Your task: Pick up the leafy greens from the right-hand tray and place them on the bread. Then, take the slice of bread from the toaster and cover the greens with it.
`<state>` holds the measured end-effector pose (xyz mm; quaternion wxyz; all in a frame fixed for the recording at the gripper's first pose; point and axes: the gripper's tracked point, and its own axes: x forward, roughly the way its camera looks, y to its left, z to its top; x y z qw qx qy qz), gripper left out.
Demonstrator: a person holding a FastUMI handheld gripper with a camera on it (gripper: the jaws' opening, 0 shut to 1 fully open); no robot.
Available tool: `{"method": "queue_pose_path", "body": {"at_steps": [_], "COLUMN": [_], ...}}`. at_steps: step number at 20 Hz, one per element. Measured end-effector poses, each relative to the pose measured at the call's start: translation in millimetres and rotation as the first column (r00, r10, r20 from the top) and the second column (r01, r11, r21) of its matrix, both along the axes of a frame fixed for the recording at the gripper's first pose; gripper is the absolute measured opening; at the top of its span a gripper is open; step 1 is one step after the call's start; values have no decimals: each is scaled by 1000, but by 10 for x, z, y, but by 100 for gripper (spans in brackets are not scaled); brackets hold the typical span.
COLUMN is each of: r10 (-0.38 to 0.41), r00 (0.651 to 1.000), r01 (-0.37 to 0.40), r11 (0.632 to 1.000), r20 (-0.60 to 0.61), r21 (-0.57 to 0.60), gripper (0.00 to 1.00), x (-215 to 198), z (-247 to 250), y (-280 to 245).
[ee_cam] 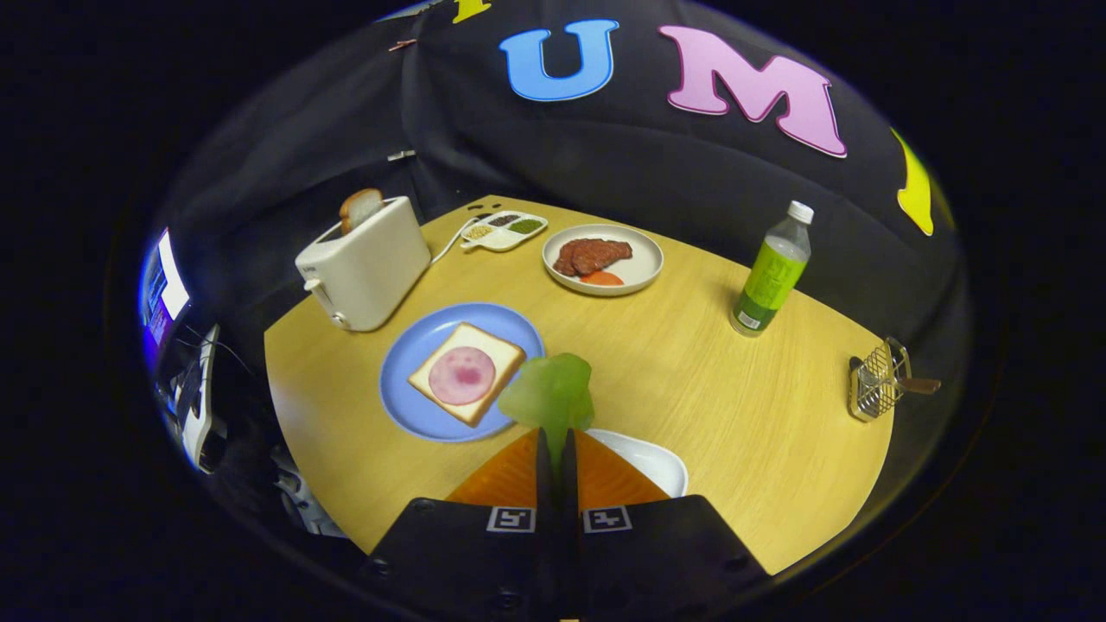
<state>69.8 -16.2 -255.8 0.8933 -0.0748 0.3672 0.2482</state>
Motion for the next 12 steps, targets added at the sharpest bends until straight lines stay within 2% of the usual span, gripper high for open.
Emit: {"method": "queue_pose_path", "body": {"at_steps": [6,12], "r10": [111,151], "r00": [994,986], "r01": [-111,-151], "r11": [993,989], "r20": [-15,-65], "r21": [33,10], "gripper": [5,6], "x": [162,316], "z": [-34,-386], "y": [788,1274]}}
